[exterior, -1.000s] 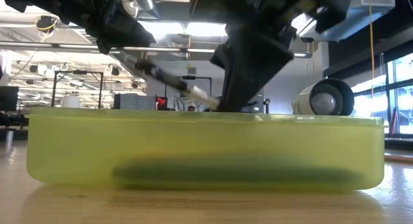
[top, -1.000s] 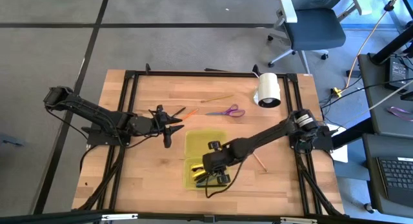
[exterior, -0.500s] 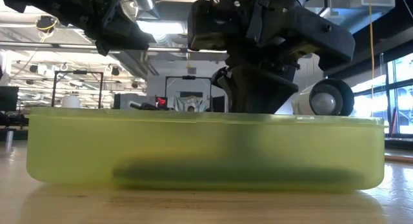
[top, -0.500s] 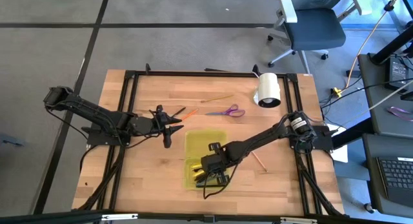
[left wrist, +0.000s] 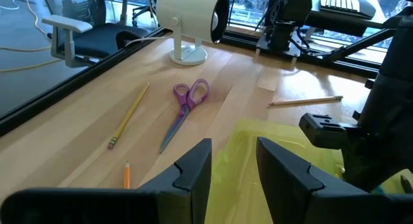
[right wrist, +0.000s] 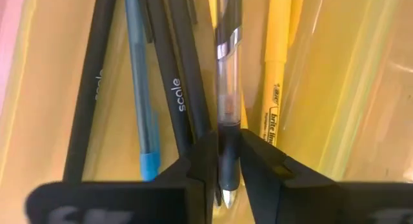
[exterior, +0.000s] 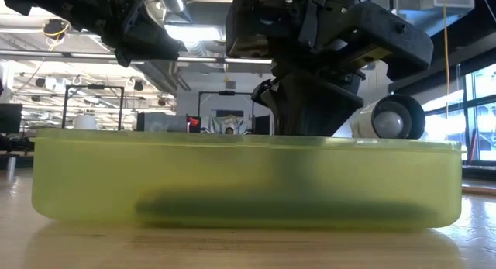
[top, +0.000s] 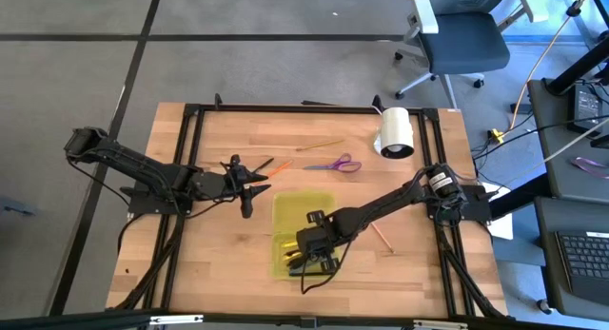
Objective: Pick & place school supplies into a supply box
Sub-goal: Put the black pen into the yellow supply box, then put the pink pencil into the yellow supply box
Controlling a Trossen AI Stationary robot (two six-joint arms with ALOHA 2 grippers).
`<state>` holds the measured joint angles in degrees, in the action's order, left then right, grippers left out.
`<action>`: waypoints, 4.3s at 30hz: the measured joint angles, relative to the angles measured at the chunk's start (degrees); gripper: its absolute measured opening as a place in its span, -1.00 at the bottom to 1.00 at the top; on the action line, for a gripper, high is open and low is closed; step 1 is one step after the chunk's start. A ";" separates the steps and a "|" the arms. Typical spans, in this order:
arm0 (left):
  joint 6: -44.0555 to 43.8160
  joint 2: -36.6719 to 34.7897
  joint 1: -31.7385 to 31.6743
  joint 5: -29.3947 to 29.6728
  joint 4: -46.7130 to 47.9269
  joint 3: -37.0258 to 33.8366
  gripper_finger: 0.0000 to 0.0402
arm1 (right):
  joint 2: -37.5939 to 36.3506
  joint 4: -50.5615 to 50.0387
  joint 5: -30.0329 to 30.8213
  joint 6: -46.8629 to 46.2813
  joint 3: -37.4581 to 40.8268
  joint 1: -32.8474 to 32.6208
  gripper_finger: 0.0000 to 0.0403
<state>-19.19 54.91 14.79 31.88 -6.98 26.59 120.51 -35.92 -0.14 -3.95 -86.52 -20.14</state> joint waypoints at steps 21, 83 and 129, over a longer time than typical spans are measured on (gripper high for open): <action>-0.03 -0.01 0.00 0.04 0.12 0.00 -0.42 | -16.81 -11.19 1.77 -32.34 5.03 -2.14 -0.43; -2.14 -0.01 0.00 8.52 0.38 0.00 -0.42 | -21.66 -4.11 34.42 -101.59 42.15 -47.03 -0.66; -7.27 -0.01 0.00 7.52 0.37 0.00 -0.42 | -13.40 -5.56 41.94 -114.37 41.90 -49.44 -0.91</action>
<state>-26.46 54.89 14.78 39.40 -6.61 26.59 107.11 -41.48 41.80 -118.31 -44.62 -69.58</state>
